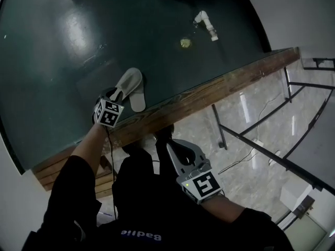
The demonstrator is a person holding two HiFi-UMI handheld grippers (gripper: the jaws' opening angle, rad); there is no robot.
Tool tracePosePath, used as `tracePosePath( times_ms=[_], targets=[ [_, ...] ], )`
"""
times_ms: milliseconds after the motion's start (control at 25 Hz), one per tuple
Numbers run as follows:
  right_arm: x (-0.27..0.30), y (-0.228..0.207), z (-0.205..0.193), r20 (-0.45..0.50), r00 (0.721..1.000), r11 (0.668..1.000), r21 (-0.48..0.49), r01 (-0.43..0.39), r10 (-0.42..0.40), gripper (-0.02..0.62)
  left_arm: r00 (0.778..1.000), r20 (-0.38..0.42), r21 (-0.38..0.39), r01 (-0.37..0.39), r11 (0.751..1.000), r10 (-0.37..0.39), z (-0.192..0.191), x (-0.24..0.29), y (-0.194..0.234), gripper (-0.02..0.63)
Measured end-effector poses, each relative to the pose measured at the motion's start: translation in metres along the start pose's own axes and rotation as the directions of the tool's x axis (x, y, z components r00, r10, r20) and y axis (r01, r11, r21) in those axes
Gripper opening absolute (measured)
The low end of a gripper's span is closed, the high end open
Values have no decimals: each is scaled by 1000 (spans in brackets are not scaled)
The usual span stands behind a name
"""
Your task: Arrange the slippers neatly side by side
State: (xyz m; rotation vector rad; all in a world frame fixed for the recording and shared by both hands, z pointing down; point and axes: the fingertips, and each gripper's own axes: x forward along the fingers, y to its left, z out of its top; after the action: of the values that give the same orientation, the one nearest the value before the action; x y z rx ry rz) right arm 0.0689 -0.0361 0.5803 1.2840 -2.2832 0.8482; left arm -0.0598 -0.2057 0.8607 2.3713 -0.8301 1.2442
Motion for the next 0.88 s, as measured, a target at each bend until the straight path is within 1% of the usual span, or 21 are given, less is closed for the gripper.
tracePosePath(
  times_ms=[80,200,240,360,400,480,720,880],
  targets=[
    [3,-8,-9,-8,1000,1000,17,11,-10,-2,1000,-27,-15,3,1000,-3,-13,23,3,60],
    [13,-17,-16,39,999,1000,13,23,-23,-2,998,-64,-6,5,1000,-6,-29,53,9,60],
    [16,-20,-21,41,999,999,20,28,-29,-3,997,-75,-1,7,1000,-7,-33,63,10,61],
    [21,-29,-46,2,999,998,54,43,-43,-3,994,-107,22,11,1000,-9,-44,92,15,65],
    [21,-31,-52,-6,999,997,59,45,-45,-2,993,-116,31,11,999,-8,-47,101,17,86],
    [21,-32,-67,-38,998,996,72,52,-50,-2,991,-132,39,10,999,-5,-53,117,21,86],
    [26,-44,-88,-50,996,991,104,80,-75,-2,981,-196,56,19,998,-7,-77,157,32,86],
    [32,-52,-100,-59,995,989,121,90,-83,-2,973,-230,44,39,998,-28,-94,175,33,86]
  ],
)
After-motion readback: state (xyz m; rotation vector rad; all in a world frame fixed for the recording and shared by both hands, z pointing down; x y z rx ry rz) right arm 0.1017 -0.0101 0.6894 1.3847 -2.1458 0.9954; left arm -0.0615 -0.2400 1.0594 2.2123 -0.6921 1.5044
